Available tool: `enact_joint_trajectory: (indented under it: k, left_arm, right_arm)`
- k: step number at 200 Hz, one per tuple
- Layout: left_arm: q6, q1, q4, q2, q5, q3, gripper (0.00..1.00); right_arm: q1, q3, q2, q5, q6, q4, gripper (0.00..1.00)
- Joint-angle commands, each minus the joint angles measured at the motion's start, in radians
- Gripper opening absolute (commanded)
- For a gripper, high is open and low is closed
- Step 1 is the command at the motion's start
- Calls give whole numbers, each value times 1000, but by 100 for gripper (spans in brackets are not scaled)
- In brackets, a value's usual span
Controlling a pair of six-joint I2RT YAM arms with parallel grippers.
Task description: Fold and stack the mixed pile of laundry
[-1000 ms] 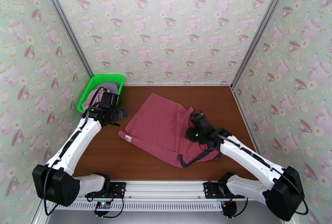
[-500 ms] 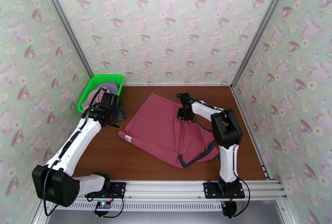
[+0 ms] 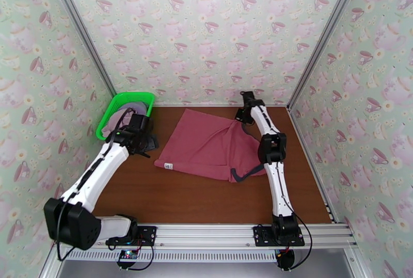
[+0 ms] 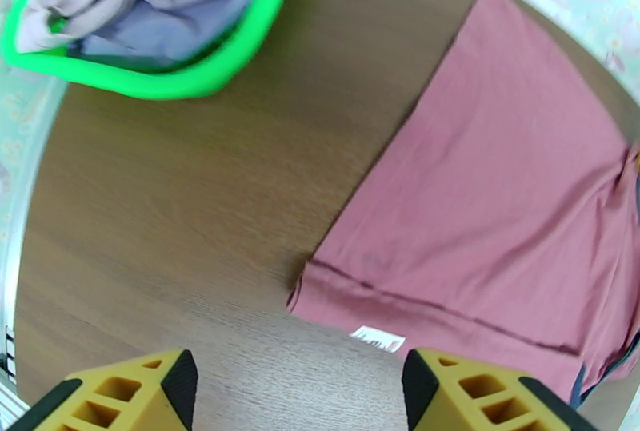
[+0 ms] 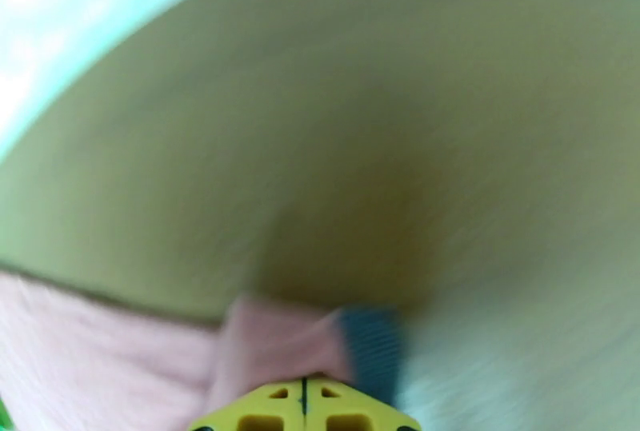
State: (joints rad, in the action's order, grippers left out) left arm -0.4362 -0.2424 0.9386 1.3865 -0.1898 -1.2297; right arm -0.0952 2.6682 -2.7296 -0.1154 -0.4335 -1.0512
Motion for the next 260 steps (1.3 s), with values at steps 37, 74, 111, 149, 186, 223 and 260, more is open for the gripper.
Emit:
enact_joint_trajectory:
  k: [37,74,111,149,186,223,260]
  left_arm:
    - [23,-78,-91,293,42,-155,69]
    - [72,-70,-104,506,30,-308,71]
    - [109,-77,-102,705,171,-452,43]
    - [137,-77,-58,900,214,-623,26]
    - [154,-55,70,1128,243,-934,25]
    - [129,-36,201,1328,271,-1291,25]
    - [75,-12,89,1263,374,-1211,31]
  right_arm:
    - [2,-441,322,-211,113,255,0]
    - [-72,-898,674,-127,160,398,19]
    - [-204,-1208,892,-76,112,423,30]
    - [-397,-1401,965,-63,16,472,33]
    - [-555,-1464,959,-35,-88,534,36]
    - [-586,-1421,867,19,-188,597,37]
    - [-551,-1267,704,120,-223,560,38]
